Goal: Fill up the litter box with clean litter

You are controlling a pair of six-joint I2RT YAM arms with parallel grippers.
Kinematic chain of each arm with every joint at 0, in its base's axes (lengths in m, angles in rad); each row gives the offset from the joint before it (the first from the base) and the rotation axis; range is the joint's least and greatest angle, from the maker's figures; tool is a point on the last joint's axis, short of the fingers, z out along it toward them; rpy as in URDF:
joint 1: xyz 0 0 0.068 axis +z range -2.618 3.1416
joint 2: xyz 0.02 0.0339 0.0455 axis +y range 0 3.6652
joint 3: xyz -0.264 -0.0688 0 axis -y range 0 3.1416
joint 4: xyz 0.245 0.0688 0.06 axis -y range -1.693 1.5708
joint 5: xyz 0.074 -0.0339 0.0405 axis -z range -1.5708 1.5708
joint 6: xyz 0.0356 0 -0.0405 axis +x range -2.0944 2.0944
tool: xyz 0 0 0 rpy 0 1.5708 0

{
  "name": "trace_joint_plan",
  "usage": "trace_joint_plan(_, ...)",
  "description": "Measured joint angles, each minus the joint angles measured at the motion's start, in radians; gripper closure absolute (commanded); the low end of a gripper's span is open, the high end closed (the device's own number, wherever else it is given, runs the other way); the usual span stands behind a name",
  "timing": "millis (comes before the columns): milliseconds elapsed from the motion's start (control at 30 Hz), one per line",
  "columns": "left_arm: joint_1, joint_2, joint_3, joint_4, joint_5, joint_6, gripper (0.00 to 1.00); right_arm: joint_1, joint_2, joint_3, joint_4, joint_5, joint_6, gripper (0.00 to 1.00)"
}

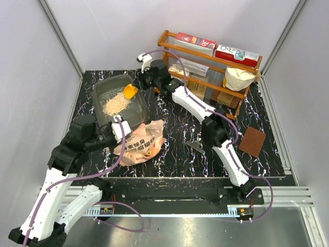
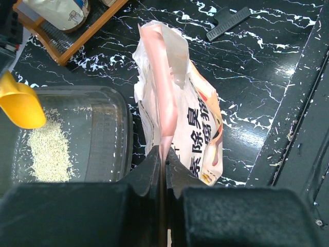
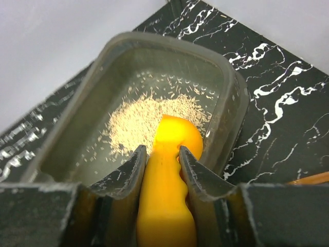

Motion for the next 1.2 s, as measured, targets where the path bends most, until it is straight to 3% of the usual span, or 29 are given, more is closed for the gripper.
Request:
trace_joint_plan(67, 0.000, -0.003, -0.001, 0.005, -0.002, 0.000, 0.67, 0.009, -0.016, -0.022, -0.015, -0.004, -0.092, 1.00)
trace_joint_plan(100, 0.000, -0.003, -0.002, 0.011, -0.002, 0.000, 0.52, 0.013, -0.026, -0.032, -0.017, -0.007, -0.145, 1.00)
trace_joint_plan(233, 0.000, -0.010, -0.003, 0.077, -0.017, -0.016, 0.37, 0.024, -0.093, -0.063, -0.030, -0.004, -0.262, 1.00)
trace_joint_plan(333, 0.000, -0.006, -0.003, 0.119, -0.035, -0.033, 0.30, 0.021, -0.179, -0.093, -0.054, -0.004, -0.276, 1.00)
trace_joint_plan(533, 0.000, 0.056, -0.003, 0.152, -0.075, -0.061, 0.29, -0.030, -0.415, -0.145, -0.153, -0.080, -0.251, 1.00)
trace_joint_plan(733, 0.000, 0.122, -0.005, 0.168, -0.105, -0.090, 0.41, -0.140, -0.570, -0.085, -0.422, -0.190, -0.244, 1.00)
trace_joint_plan(933, 0.000, 0.124, -0.011, 0.200, -0.103, -0.103, 0.71, -0.148, -0.649, -0.116, -0.695, -0.306, -0.290, 1.00)
trace_joint_plan(1200, 0.000, 0.123, -0.018, 0.205, -0.077, -0.108, 0.97, -0.137, -0.694, -0.268, -0.829, -0.429, -0.312, 1.00)
